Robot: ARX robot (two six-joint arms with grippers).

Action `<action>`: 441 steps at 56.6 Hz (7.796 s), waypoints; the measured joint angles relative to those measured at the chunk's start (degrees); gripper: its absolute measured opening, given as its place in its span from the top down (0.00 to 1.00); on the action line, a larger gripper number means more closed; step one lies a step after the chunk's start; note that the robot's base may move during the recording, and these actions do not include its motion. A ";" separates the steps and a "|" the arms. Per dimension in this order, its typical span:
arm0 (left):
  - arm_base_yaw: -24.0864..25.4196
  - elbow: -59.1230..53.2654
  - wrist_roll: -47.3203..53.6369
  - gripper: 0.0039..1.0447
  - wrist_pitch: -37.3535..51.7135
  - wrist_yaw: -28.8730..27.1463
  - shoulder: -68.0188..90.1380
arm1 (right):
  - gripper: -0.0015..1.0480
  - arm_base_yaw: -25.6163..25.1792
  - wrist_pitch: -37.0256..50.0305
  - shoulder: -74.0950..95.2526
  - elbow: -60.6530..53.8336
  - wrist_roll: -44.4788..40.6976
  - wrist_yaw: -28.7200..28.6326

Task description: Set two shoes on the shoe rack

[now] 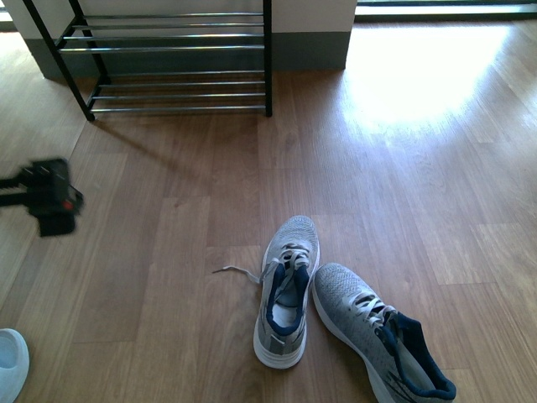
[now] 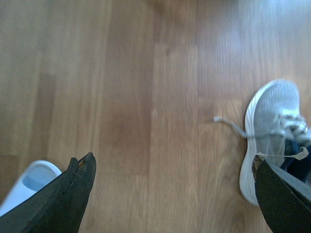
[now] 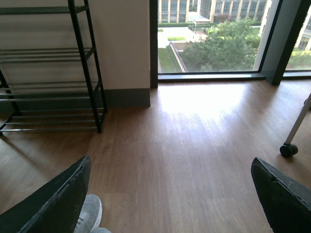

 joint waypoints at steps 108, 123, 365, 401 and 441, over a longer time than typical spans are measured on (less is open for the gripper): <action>-17.57 64.19 7.34 0.99 -29.07 8.09 61.79 | 0.09 0.00 0.00 0.00 0.00 0.00 0.00; -12.61 41.31 8.94 0.99 -7.63 -10.73 43.82 | 0.09 0.00 0.00 0.00 0.00 0.00 0.00; -20.81 -19.54 0.09 0.99 -29.42 -39.85 -74.79 | 0.99 -7.08 33.55 124.89 35.45 -24.63 -11.28; -20.81 -19.54 0.09 0.99 -29.42 -39.85 -74.79 | 0.99 -1.88 5.09 44.89 16.79 -20.31 -19.96; -20.81 -19.54 0.09 0.99 -29.42 -40.06 -74.79 | 0.99 -1.49 4.83 43.19 16.02 -20.31 -19.78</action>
